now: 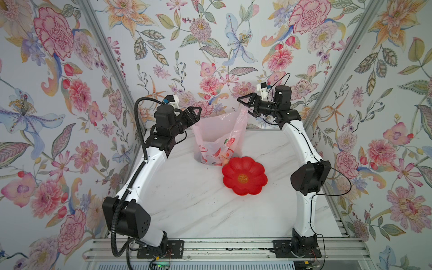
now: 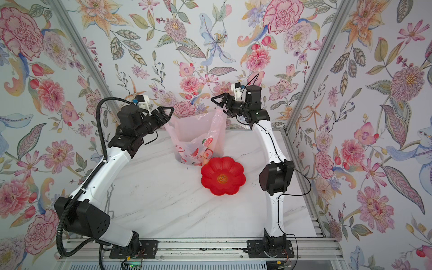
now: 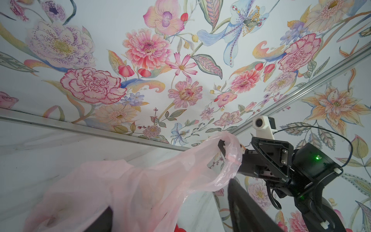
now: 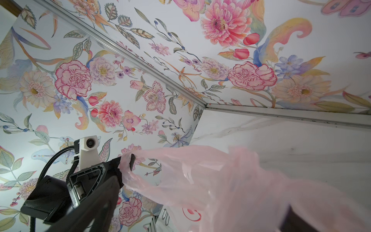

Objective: Place the fruits into the plastic bag
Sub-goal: Place the plastic bag at the top-center of the table.

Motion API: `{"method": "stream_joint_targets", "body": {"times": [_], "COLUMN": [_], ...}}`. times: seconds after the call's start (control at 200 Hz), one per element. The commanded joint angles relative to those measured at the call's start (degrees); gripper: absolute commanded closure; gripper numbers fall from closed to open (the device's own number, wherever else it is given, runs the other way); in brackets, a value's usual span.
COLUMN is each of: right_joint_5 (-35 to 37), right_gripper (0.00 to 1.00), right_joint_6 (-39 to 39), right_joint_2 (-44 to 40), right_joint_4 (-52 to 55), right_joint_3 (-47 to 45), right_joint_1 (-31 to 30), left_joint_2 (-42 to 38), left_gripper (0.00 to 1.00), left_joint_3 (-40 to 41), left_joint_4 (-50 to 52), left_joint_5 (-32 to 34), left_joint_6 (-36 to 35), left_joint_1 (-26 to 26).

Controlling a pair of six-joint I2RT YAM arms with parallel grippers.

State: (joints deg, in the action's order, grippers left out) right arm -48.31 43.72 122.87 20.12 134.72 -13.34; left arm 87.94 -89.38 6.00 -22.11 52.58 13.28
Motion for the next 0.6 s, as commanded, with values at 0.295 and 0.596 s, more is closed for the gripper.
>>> {"method": "stream_joint_targets", "body": {"times": [0.295,0.596], "right_joint_5": [6.57,7.22], "right_gripper": [0.01,0.01], "right_joint_6": [-9.3,-10.31], "right_joint_2": [-8.37,-14.4], "right_joint_4": [15.96,16.36], "right_joint_3": [-2.18,-9.64], "right_joint_1": [2.19,3.93], "left_joint_2": [-6.43,-9.77], "left_gripper": [0.01,0.01], "left_joint_3": [-2.69,-1.68], "left_joint_4": [10.14,12.45], "left_joint_5": [1.59,1.15], "left_joint_6": [-6.91,-8.53], "left_joint_1": [-4.38,-6.95]}}
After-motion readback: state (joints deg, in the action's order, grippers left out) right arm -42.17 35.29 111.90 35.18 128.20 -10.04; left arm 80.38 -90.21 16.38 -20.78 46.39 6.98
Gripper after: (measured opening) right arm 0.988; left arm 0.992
